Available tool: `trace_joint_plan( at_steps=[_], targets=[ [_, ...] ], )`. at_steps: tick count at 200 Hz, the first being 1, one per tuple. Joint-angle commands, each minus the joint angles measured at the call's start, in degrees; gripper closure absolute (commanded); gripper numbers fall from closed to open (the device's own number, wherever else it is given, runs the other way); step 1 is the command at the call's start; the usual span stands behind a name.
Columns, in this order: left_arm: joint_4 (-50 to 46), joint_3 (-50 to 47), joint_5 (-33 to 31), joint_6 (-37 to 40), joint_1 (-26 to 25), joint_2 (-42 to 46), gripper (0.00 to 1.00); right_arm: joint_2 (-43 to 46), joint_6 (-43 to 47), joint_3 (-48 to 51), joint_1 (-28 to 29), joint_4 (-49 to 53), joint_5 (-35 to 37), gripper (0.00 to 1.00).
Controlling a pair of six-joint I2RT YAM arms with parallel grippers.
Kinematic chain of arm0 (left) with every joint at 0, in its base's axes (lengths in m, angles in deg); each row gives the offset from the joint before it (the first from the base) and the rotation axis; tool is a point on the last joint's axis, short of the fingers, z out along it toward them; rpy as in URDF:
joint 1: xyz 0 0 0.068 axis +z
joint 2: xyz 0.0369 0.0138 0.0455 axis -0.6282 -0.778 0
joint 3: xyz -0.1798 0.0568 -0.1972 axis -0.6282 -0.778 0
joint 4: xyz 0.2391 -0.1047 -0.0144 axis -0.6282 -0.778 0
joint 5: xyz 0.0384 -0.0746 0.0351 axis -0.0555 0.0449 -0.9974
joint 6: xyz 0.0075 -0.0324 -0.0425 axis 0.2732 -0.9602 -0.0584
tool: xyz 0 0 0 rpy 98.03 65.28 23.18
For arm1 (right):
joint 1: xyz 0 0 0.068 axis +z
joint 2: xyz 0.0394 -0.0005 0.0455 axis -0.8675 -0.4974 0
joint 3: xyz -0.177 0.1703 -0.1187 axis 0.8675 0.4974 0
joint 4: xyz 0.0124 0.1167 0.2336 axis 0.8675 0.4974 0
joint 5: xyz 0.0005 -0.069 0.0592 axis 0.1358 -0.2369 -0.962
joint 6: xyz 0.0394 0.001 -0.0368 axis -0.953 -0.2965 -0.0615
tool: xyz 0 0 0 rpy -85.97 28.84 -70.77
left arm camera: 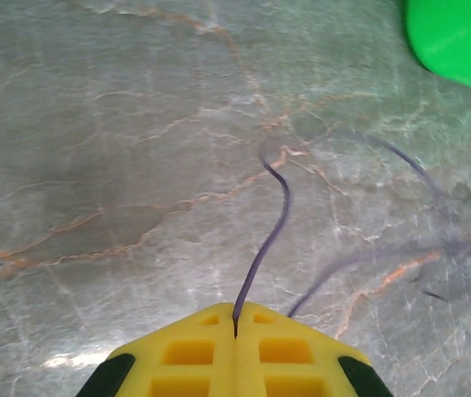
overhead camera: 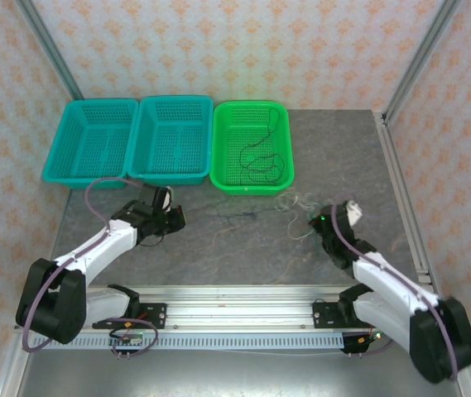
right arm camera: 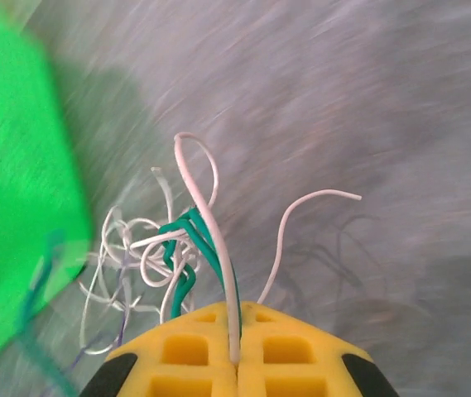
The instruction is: Untangle the cables
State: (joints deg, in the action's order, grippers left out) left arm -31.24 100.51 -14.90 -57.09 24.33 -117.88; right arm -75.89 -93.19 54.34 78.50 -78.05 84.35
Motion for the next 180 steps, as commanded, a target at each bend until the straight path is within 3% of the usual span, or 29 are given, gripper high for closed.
trace_joint_plan(
  at_steps=[1,29,56,80,131,180],
  targets=[
    [-1.7,-1.2,-2.0,-2.5,1.9,0.1,1.0,8.3,-7.4,1.4,-6.1,14.1,4.6,1.0],
    [0.6,-2.5,1.7,-2.6,3.1,1.0,1.0,14.0,-1.0,2.2,-11.9,12.7,-2.5,1.0],
    [7.4,-4.6,9.1,-3.6,3.0,2.4,1.0,7.9,3.6,3.3,-11.8,-0.1,-19.0,1.0],
    [10.5,-4.4,12.9,-4.0,2.5,7.2,1.0,1.5,5.5,2.9,-10.2,-6.0,-27.4,1.0],
    [8.6,4.3,11.5,-2.9,-3.3,19.9,1.0,-2.2,6.5,2.8,-5.2,-9.0,-27.0,1.0],
    [19.8,18.6,8.3,-3.5,-6.9,14.9,1.0,-1.4,5.8,2.7,-5.2,-9.2,-26.6,1.0]
  ],
)
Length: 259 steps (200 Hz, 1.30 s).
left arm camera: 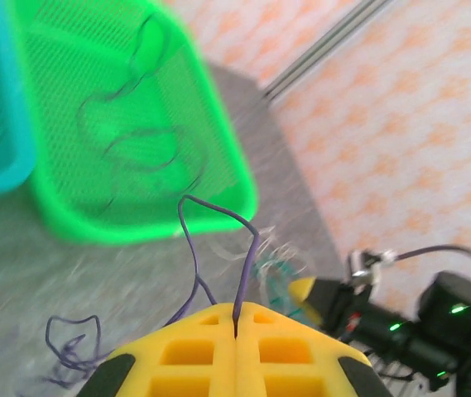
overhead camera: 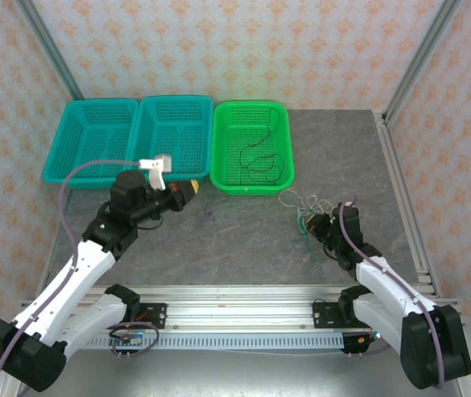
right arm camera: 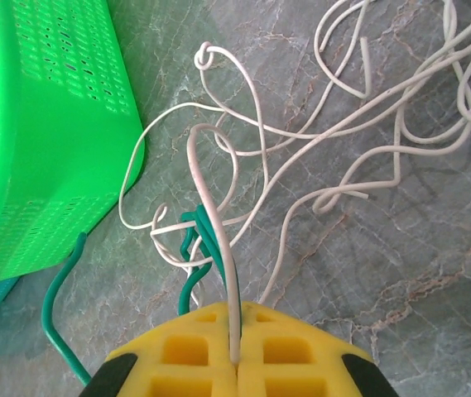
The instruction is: Untangle the cables
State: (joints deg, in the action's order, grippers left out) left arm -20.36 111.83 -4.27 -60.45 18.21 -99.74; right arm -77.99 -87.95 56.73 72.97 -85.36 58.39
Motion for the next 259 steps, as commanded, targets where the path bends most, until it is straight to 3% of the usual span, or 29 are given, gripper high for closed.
trace_joint_plan(
  at_steps=[1,19,45,64,84,109,123,141,157,170,187,237,259],
  targets=[
    [9.2,7.7,-2.4,-0.1,-0.7,-3.4,1.0,0.7,0.6,0.3,0.4,-1.9,-0.6,1.0],
    [11.5,15.5,-4.0,1.3,-0.8,-8.3,1.0,1.6,0.0,0.5,0.4,-1.7,-0.5,1.0],
    [5.6,31.2,-10.2,7.9,-0.7,-18.3,1.0,3.8,-0.1,1.2,0.4,-1.1,-0.6,1.0],
    [3.2,42.3,-10.9,11.1,-0.5,-28.3,1.0,5.2,-0.2,1.8,0.4,-0.8,-0.8,1.0],
    [2.0,52.1,-11.4,10.9,-0.3,-38.6,1.0,6.2,-0.1,2.3,0.5,-0.4,-1.4,1.0],
    [7.1,58.2,-9.9,7.6,-0.3,-49.6,1.0,6.9,-0.2,2.6,0.5,0.0,-2.0,1.0],
    [4.5,63.3,-9.5,5.6,-0.3,-55.8,1.0,7.5,0.4,2.4,0.5,0.6,-2.8,1.0],
    [3.7,65.4,-11.0,4.2,-0.4,-62.2,0.81,8.3,1.8,1.8,0.5,2.0,-2.4,1.0],
    [3.9,65.9,-11.0,3.3,-0.3,-65.2,0.45,8.4,2.5,1.5,0.6,1.8,-3.1,1.0],
    [4.9,65.0,-9.5,2.5,-0.3,-65.3,0.23,8.0,3.7,1.0,0.6,2.2,-4.5,1.0],
    [8.1,60.9,-8.1,1.1,-0.4,-62.5,0.14,7.4,5.8,0.3,0.8,3.3,-6.1,1.0],
    [14.6,40.4,-7.9,0.4,-0.7,-43.6,0.05,3.3,8.7,-0.5,1.5,0.0,-11.4,1.0],
    [13.9,32.2,-8.5,2.6,-1.9,-35.1,0.04,-0.6,10.2,-1.6,5.0,-2.8,-15.6,1.0]
  ],
)
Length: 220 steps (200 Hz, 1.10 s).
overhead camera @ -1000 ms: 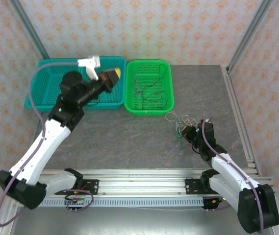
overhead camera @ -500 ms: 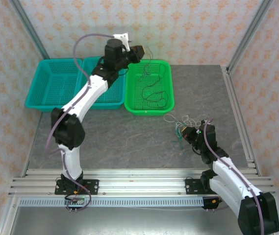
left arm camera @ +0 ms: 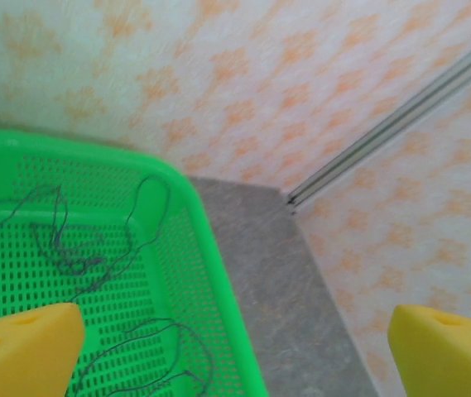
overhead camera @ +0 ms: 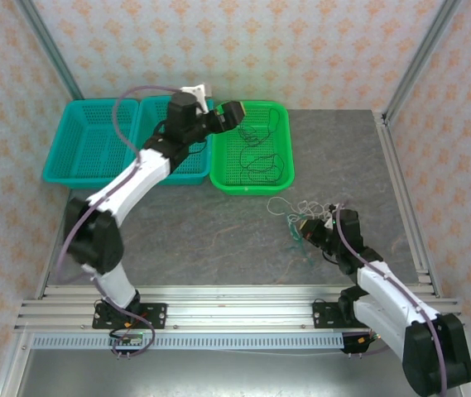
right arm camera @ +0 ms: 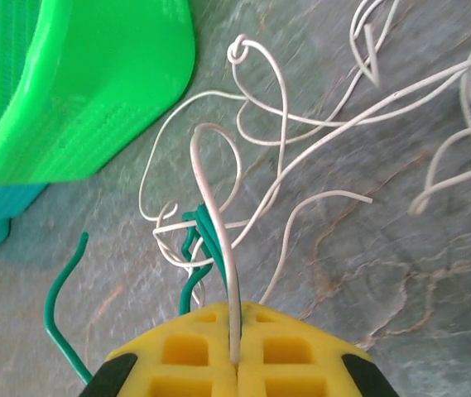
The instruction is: Untangle the cables
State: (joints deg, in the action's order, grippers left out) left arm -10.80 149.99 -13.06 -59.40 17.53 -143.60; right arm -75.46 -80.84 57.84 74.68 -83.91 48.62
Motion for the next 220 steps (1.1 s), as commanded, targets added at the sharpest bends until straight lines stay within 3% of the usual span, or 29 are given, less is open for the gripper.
trace_joint_plan(
  at_steps=[1,39,85,104,121,152,167,179,200,220],
  targets=[
    [4.3,-6.4,0.3,1.6,-1.3,9.1,0.04,-3.2,3.2,-2.8,3.6,-4.5,-6.0,1.0],
    [-4.0,-16.3,-0.2,10.3,-4.9,19.2,0.05,-11.2,5.1,-4.2,16.8,-13.0,-6.5,1.0],
    [-10.9,-28.4,0.8,10.2,-6.5,26.4,0.05,-25.7,5.7,-9.4,27.7,-19.8,-9.3,0.99],
    [-12.8,-33.0,1.1,8.9,-7.1,28.5,0.06,-31.6,5.9,-13.1,29.6,-20.0,-12.8,0.9],
    [-14.7,-36.8,1.0,7.2,-7.5,30.1,0.07,-34.1,5.6,-15.6,29.6,-17.4,-13.0,0.67],
    [-25.1,-38.9,-6.1,6.1,-7.6,30.2,0.08,-30.7,8.2,-17.3,29.6,-11.4,-9.8,0.48],
    [-26.6,-39.9,-7.2,6.5,-7.6,29.5,0.13,-27.1,9.4,-16.8,29.6,-10.2,-6.8,0.43],
    [-25.0,-41.2,-5.2,6.3,-7.6,28.9,0.18,-23.6,10.0,-16.0,29.6,-9.7,-2.9,0.39],
    [-21.5,-40.9,3.0,6.8,-7.6,25.3,0.36,-16.9,10.4,-14.3,29.5,-9.1,5.0,0.35],
    [-18.0,-40.3,7.3,6.8,-8.1,21.7,0.43,-11.1,10.7,-11.7,29.5,-10.6,12.5,0.32]
  ],
)
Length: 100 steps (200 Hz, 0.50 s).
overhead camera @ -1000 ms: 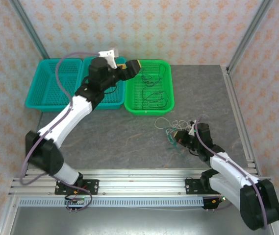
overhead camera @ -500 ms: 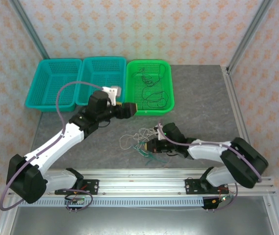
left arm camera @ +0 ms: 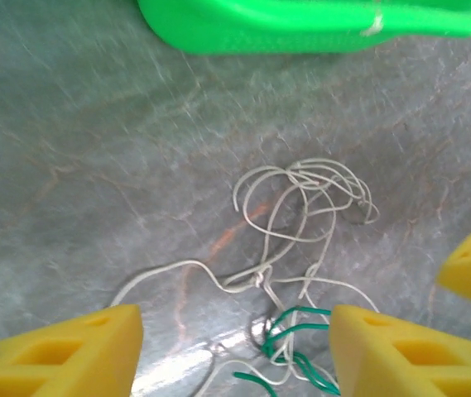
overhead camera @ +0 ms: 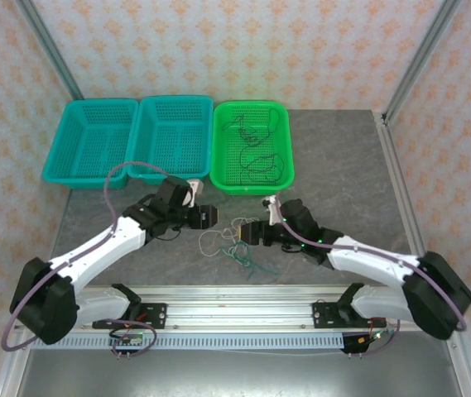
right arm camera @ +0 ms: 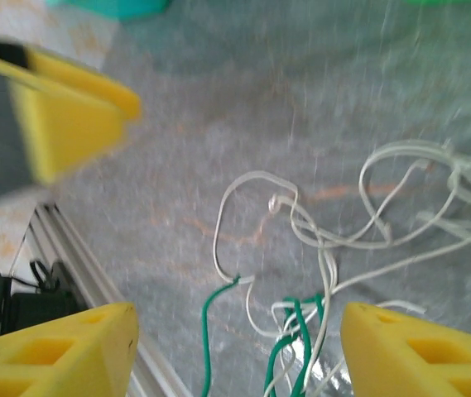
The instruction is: Untangle the cables
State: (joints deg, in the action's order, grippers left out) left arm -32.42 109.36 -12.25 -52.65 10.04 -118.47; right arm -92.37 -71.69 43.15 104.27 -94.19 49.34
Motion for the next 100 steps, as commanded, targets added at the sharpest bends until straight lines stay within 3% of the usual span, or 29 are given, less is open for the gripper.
trace_joint_plan(
  at_steps=[1,39,74,100],
  targets=[
    [3.8,0.3,6.5,0.1,-0.6,-3.7,0.43,6.1,1.6,3.1,-0.1,-0.3,12.1,0.32],
    [5.2,3.9,6.3,1.7,-1.8,-9.7,0.47,12.6,-4.5,6.6,-0.1,5.0,33.1,0.24],
    [9.6,4.8,5.7,1.2,-3.0,-13.5,0.48,4.7,-7.3,1.2,-0.2,13.5,33.0,0.28],
    [13.3,7.4,5.9,4.4,-5.2,-16.7,0.5,-1.8,-7.3,-1.6,-0.2,12.6,29.4,0.3]
  ],
)
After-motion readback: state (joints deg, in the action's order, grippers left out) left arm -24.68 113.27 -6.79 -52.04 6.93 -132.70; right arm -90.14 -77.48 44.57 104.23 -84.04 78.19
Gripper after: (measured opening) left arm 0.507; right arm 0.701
